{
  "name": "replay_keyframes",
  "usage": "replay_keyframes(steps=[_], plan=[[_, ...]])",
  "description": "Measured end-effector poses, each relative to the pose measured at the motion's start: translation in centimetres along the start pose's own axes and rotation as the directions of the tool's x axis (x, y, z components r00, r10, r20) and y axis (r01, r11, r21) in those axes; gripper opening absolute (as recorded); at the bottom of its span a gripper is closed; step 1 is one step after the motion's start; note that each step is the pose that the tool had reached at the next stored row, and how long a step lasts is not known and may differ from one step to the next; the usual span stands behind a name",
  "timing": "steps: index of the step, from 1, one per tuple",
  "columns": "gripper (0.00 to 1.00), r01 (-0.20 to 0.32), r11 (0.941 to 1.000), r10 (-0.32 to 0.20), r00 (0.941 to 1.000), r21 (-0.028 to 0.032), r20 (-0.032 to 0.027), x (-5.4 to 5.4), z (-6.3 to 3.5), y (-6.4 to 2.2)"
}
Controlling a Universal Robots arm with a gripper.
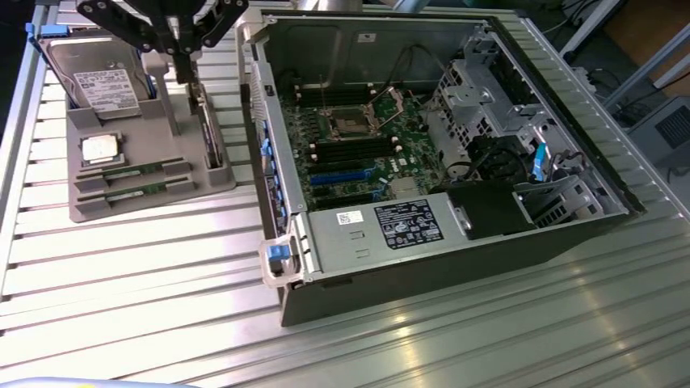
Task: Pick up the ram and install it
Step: 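Pick up the ram and move it above insertion slot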
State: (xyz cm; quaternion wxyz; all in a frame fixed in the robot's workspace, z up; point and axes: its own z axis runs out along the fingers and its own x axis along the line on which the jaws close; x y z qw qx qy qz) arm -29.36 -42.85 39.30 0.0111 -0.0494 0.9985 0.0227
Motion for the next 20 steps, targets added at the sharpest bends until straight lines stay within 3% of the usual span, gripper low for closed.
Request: replay_keyframes(steps=[1, 3, 8, 13, 14, 15, 20], plan=[[0.11, 0.042, 0.9991, -0.042, 0.9991, -0.0011, -0.0018, 0.0, 0.0, -0.01], [0.11, 0.081, 0.9967, -0.081, 0.9967, -0.0021, -0.0035, 0.0, 0.0, -0.01], [0.11, 0.174, 0.9847, -0.174, 0.9847, -0.005, -0.0073, 0.01, 0.0, -0.05], [0.11, 0.277, 0.9608, -0.277, 0.9608, -0.0086, -0.0112, 0.01, 0.0, -0.13], [0.11, 0.299, 0.9543, -0.299, 0.9542, -0.0094, -0.0121, 0.02, 0.0, -0.15], [0.11, 0.345, 0.9387, -0.345, 0.9386, -0.0111, -0.0137, 0.02, -0.01, -0.21], [0.11, 0.409, 0.9125, -0.409, 0.9124, -0.0139, -0.0159, 0.03, -0.01, -0.3]])
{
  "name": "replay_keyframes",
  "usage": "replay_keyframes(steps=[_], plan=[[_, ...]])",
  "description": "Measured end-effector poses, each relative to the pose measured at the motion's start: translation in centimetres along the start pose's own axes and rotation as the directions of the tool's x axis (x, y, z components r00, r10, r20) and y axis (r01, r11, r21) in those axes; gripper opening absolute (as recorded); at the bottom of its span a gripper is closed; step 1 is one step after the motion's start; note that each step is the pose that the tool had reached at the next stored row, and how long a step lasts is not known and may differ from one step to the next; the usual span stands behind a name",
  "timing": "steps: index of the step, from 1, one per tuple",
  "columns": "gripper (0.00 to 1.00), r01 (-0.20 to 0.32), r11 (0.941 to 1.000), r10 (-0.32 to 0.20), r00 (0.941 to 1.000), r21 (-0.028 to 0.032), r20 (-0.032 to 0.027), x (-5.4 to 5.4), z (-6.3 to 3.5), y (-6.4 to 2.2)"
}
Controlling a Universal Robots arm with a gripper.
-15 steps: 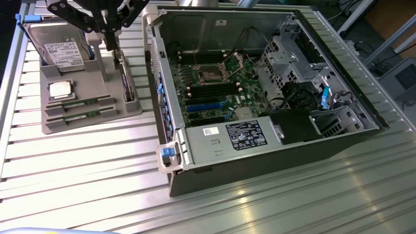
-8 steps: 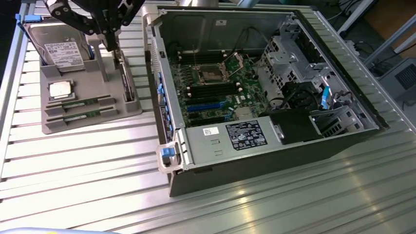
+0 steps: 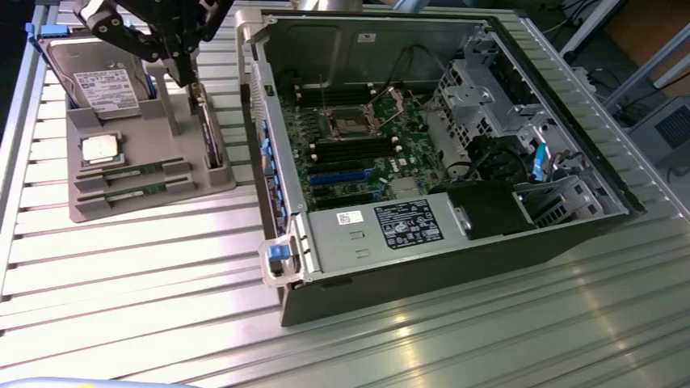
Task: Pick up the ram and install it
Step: 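Pick up the ram and move it above insertion slot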
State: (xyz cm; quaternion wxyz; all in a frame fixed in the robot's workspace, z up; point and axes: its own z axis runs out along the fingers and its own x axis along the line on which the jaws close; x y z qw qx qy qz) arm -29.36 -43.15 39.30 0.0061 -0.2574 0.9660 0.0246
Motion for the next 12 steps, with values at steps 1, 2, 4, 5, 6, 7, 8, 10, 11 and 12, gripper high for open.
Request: replay_keyframes(steps=[1, 2, 4, 5, 6, 7, 8, 10, 11, 12], plan=[[0.11, 0.007, 1.0, -0.007, 1.0, -0.0001, -0.0003, 0.0, 0.0, -0.01], [0.11, 0.017, 0.9998, -0.017, 0.9998, -0.0004, -0.0008, 0.01, 0.0, -0.02], [0.11, 0.062, 0.9981, -0.062, 0.9981, -0.0016, -0.0027, 0.03, 0.0, -0.06], [0.11, 0.085, 0.9964, -0.085, 0.9964, -0.0022, -0.0037, 0.04, 0.0, -0.08], [0.11, 0.095, 0.9955, -0.095, 0.9955, -0.0025, -0.0041, 0.05, 0.0, -0.08], [0.11, 0.102, 0.9948, -0.102, 0.9948, -0.0027, -0.0044, 0.05, 0.0, -0.09], [0.11, 0.118, 0.993, -0.118, 0.993, -0.0032, -0.005, 0.06, 0.0, -0.1], [0.11, 0.16, 0.987, -0.16, 0.987, -0.0045, -0.0068, 0.08, -0.01, -0.14], [0.11, 0.169, 0.9856, -0.169, 0.9856, -0.0047, -0.0072, 0.08, -0.01, -0.15], [0.11, 0.178, 0.984, -0.178, 0.9839, -0.005, -0.0075, 0.09, -0.01, -0.15]])
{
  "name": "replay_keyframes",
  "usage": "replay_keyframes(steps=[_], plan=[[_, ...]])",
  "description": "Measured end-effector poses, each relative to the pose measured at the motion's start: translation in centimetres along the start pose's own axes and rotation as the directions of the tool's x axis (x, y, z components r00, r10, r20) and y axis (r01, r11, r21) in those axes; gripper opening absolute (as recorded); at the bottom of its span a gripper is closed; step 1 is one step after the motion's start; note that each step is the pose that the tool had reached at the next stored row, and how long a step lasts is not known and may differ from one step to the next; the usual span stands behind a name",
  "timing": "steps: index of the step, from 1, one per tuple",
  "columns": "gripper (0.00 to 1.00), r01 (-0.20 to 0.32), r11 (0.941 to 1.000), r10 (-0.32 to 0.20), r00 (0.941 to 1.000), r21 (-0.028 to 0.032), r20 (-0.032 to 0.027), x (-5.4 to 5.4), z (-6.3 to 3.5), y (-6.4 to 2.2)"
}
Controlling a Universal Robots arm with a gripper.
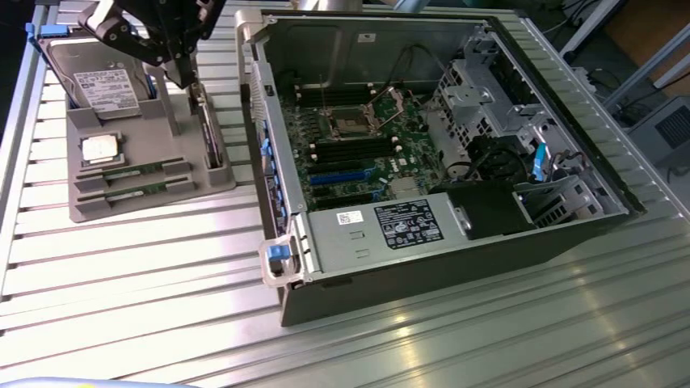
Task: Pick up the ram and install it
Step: 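Pick up the ram and move it above insertion slot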
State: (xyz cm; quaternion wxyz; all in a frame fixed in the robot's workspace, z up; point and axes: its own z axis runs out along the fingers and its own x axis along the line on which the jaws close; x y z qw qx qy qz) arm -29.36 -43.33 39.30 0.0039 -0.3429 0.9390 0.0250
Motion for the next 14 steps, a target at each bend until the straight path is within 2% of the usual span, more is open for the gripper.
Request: replay_keyframes(steps=[4, 9, 14], plan=[[0.11, 0.05, 0.9987, -0.05, 0.9987, -0.0013, -0.0022, 0.03, 0.0, -0.03], [0.11, 0.11, 0.9939, -0.11, 0.9939, -0.003, -0.0049, 0.06, -0.01, -0.07], [0.11, 0.168, 0.9858, -0.168, 0.9858, -0.0047, -0.0071, 0.08, -0.01, -0.09]])
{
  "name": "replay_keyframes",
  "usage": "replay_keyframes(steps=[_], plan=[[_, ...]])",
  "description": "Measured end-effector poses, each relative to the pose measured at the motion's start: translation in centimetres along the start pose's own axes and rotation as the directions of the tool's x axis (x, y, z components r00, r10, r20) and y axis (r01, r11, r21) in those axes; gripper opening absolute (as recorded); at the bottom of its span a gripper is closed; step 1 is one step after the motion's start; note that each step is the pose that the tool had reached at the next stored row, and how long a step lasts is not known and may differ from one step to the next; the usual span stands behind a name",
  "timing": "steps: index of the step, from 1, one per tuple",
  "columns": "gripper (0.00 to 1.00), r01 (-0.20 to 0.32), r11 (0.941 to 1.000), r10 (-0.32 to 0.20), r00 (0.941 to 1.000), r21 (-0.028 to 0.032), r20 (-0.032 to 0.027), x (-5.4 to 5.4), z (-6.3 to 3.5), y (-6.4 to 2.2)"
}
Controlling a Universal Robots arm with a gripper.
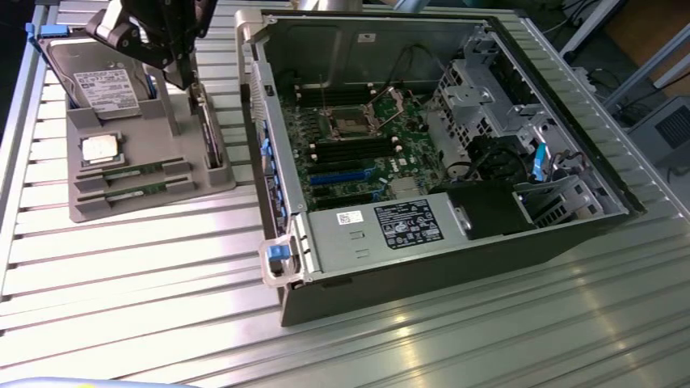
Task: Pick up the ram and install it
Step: 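Pick up the ram and move it above insertion slot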
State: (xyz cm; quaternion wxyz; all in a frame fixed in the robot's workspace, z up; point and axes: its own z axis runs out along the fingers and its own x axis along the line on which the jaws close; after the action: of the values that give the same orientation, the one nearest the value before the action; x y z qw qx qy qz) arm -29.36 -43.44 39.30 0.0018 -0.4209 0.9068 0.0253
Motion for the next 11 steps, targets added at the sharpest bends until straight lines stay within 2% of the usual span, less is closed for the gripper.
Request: replay_keyframes(steps=[4, 7, 11], plan=[[0.11, 0.05, 0.9987, -0.05, 0.9987, -0.0013, -0.0022, 0.01, 0.0, -0.01], [0.11, 0.098, 0.9952, -0.098, 0.9952, -0.0026, -0.0042, 0.02, 0.0, -0.02], [0.11, 0.13, 0.9915, -0.13, 0.9915, -0.0036, -0.0056, 0.03, 0.0, -0.03]])
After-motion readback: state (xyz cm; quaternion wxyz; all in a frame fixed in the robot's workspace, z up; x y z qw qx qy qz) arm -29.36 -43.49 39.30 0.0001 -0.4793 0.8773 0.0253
